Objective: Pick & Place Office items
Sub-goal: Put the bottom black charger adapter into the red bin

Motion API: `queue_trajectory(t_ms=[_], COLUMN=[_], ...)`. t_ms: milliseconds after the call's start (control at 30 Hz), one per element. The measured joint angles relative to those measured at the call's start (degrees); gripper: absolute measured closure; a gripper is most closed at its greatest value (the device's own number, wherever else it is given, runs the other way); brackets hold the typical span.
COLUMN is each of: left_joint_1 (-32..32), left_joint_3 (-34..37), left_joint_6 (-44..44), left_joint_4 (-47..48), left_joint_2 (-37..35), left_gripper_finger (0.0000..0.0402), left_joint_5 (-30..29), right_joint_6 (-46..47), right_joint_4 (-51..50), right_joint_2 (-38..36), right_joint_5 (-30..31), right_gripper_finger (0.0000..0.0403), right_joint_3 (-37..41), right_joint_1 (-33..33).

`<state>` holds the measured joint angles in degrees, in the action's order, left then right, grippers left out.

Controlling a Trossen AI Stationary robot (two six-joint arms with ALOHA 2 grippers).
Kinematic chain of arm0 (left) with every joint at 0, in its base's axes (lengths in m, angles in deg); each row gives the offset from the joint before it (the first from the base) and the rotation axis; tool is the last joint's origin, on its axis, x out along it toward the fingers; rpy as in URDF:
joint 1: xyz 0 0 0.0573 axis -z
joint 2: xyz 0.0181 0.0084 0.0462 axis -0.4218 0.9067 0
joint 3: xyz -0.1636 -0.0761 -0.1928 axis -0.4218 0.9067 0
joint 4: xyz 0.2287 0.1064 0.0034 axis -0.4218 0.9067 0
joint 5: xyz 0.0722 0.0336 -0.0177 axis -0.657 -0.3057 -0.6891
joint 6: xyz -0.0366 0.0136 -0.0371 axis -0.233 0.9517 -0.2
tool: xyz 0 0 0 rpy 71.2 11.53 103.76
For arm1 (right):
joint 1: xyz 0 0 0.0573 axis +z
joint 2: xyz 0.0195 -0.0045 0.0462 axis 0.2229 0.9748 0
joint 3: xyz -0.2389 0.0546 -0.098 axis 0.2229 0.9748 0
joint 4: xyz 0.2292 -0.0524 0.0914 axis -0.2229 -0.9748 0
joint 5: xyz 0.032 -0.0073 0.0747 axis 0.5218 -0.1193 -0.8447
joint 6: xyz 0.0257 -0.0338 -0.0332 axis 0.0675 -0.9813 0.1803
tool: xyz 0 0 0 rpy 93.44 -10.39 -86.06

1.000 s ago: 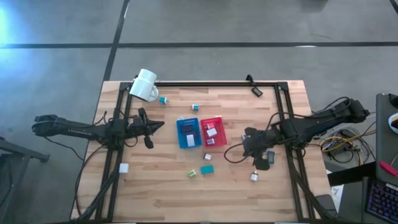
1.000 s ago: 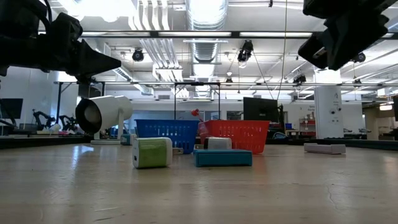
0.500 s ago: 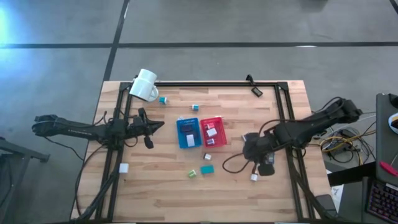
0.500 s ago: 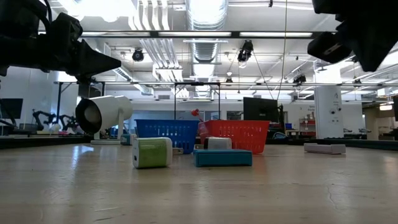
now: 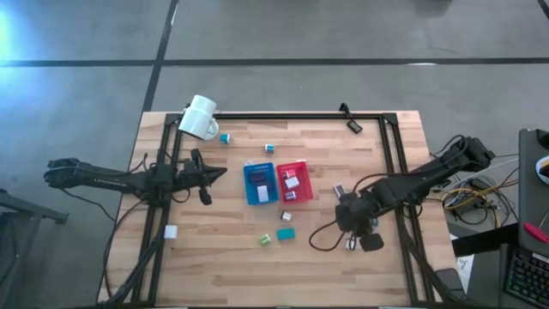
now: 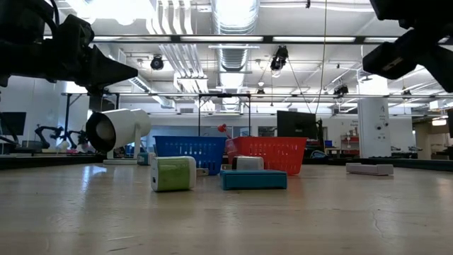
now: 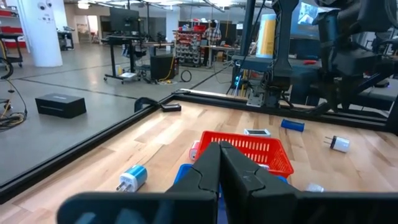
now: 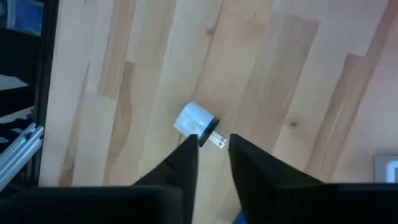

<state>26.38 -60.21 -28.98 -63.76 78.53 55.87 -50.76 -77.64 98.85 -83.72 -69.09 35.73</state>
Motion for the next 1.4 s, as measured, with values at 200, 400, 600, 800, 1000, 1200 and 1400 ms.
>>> queue_trajectory(t_ms=[200,400,600,800,1000,1200,1400], left_joint_1=[0.0,0.0,0.0,0.0,0.0,-0.01,0.0], left_joint_3=[0.0,0.0,0.0,0.0,0.0,0.0,0.0], left_joint_6=[0.02,0.02,0.02,0.02,0.04,0.5,0.5], left_joint_4=[0.39,0.39,0.41,0.41,0.43,0.43,0.43], left_joint_2=[0.08,0.07,0.07,0.07,0.07,0.07,0.07], left_gripper_finger=[0.0392,0.0392,0.0392,0.0392,0.0392,0.0392,0.0392], left_joint_5=[0.0,0.0,0.0,0.0,0.0,0.0,0.0], right_joint_6=[-3.52,-5.57,-4.25,-10.65,-14.66,-17.91,-19.55], right_joint_4=[0.7,1.13,1.29,1.49,1.64,2.11,2.38], right_joint_2=[1.37,3.04,5.95,9.84,14.6,18.64,21.2], right_joint_5=[-0.22,-0.17,1.56,10.24,13.6,15.6,16.9], right_gripper_finger=[0.0245,0.0215,0.0215,0.0215,0.0215,0.0216,0.0216], right_joint_3=[0.11,-0.09,-0.09,-0.09,-0.09,-0.09,-0.09], right_joint_1=[3.58,8.79,12.63,15.2,16.31,16.38,16.42])
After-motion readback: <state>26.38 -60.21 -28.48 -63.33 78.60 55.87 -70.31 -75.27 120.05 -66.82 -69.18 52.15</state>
